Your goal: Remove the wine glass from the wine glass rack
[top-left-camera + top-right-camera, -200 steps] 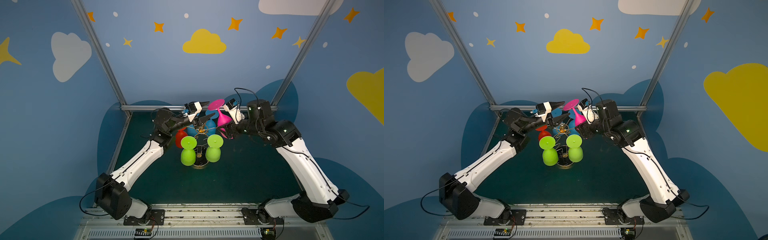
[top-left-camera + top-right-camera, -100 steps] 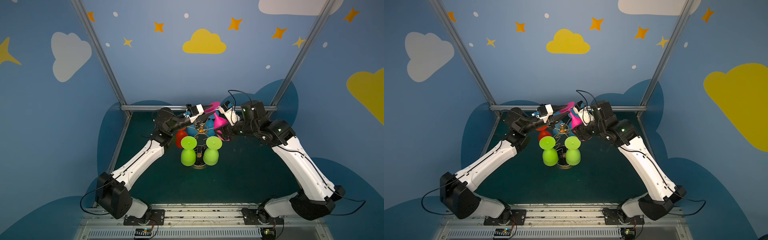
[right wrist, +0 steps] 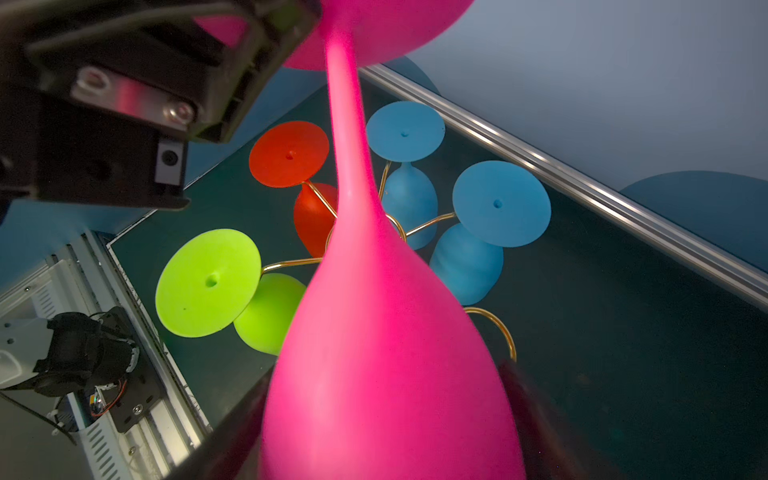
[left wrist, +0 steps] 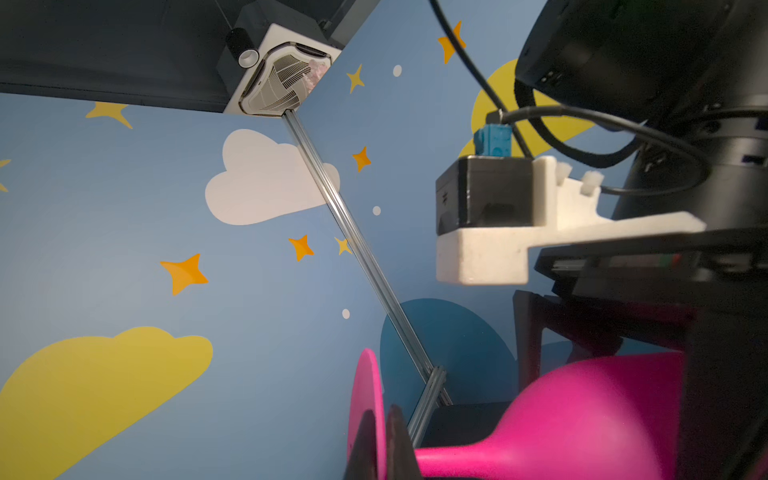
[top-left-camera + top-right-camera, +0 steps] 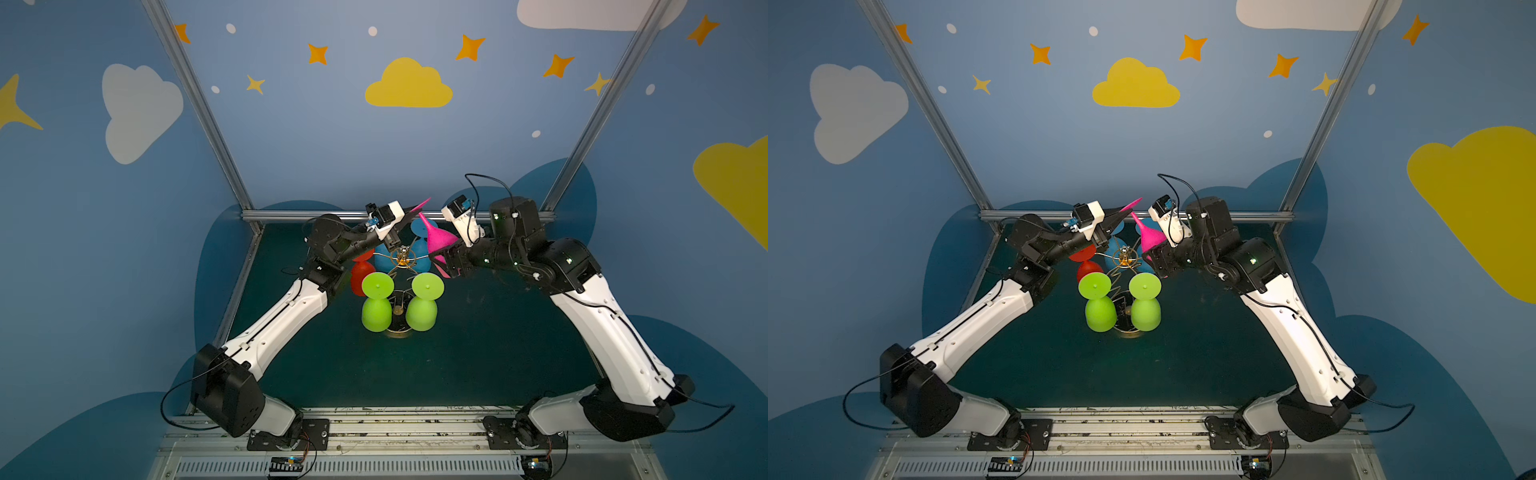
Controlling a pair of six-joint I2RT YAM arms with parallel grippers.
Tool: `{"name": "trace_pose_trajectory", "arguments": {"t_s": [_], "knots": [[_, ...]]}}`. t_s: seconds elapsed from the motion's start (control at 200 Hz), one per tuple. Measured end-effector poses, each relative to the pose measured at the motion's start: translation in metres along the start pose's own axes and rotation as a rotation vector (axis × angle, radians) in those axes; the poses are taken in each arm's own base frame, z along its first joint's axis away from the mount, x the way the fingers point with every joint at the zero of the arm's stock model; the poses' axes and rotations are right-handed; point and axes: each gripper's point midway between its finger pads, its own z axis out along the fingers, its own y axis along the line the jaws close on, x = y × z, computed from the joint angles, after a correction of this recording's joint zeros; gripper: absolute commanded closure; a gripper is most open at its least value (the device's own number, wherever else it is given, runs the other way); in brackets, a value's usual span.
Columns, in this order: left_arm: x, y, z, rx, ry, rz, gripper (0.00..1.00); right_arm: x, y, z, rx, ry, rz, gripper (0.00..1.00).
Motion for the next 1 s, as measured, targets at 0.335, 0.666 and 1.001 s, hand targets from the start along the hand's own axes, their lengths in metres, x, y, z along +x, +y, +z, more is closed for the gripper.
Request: {"name": "trace_pose_trajectory", "arguments": {"t_s": [0.335,0.666,1.001], "knots": [[0.011,0.021,-0.001,-0.14,0.05,-0.251,0.97,-0.018,0.0,-0.044,-0.024,-0.195,0.023,0.12],[0.024,0.032,-0.01,-0.224,0.094,-0.505,0.97,-0.018,-0.02,-0.111,0.015,-0.479,0.115,0.19],[0.013,0.035,-0.018,-0.233,0.065,-0.627,0.97,-0.017,-0.032,-0.105,0.0,-0.519,0.198,0.28]]}}
